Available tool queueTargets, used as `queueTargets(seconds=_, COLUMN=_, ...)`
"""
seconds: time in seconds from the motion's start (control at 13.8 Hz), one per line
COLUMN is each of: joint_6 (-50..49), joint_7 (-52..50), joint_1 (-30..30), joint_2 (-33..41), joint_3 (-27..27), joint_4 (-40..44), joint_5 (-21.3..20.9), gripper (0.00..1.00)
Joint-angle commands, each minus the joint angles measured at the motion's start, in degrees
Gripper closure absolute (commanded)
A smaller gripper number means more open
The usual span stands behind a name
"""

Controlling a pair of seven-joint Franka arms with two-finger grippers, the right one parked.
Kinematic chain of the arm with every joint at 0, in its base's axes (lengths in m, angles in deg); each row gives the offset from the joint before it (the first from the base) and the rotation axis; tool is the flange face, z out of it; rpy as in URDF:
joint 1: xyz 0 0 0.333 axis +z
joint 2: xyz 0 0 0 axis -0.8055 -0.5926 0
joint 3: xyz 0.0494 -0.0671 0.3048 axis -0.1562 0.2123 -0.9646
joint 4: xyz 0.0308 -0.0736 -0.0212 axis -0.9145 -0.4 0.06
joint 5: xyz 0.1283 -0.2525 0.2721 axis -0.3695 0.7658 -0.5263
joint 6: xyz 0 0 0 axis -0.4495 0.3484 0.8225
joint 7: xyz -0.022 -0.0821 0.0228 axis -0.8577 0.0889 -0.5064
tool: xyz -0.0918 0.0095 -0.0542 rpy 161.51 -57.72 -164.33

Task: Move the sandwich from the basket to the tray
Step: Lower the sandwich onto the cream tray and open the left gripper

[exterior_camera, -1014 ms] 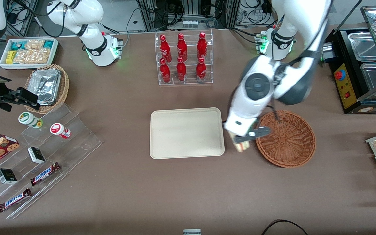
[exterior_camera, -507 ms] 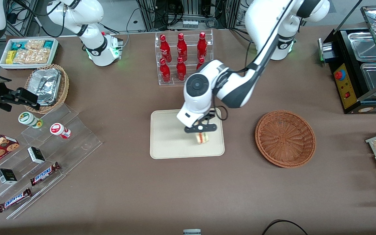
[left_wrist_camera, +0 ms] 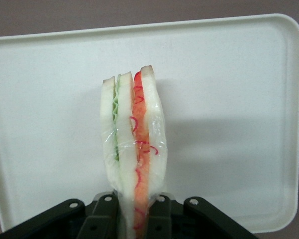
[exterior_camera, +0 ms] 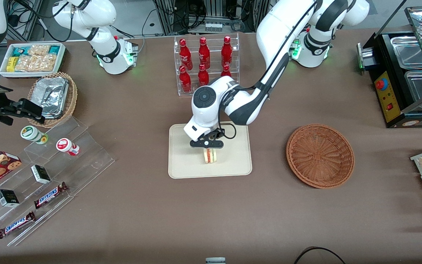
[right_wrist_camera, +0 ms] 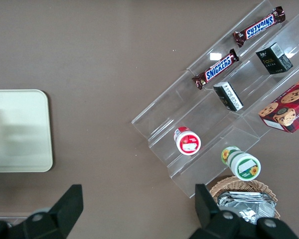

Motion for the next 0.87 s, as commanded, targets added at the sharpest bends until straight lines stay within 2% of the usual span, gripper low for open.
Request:
queueTargets(seconds=0.0, joint_6=1.77, joint_7=-0.32, joint_1=-1.67, joint_2=-2.73, joint_3=-0.84, joint_4=2.23, joint_5=-2.33, gripper=0.87)
queueTargets(seconds=0.36, joint_6=1.95, joint_7=-0.06, joint_1=-2.64, joint_2=-4.05, joint_3=-0.75, joint_4=1.79, joint_5=-2.78, gripper=0.84)
queueTargets(seconds=0.43, joint_6=2.04, joint_7=-0.32, joint_1=-3.07, joint_2=-4.23, joint_3=-0.84, joint_4=1.88, joint_5=-2.78, gripper=0.58)
queueTargets(seconds=0.51, joint_6=3.0, joint_7=-0.32, joint_1=-3.17, joint_2=-4.23, joint_3=-0.93, joint_4=1.88, joint_5=-3.04, gripper=0.02)
queueTargets(seconds=0.8, joint_6=3.19, joint_7=-0.76, joint_1=-3.08, joint_2=-3.18, joint_3=-1.11, joint_4=1.88, joint_5=-3.22, gripper=0.0)
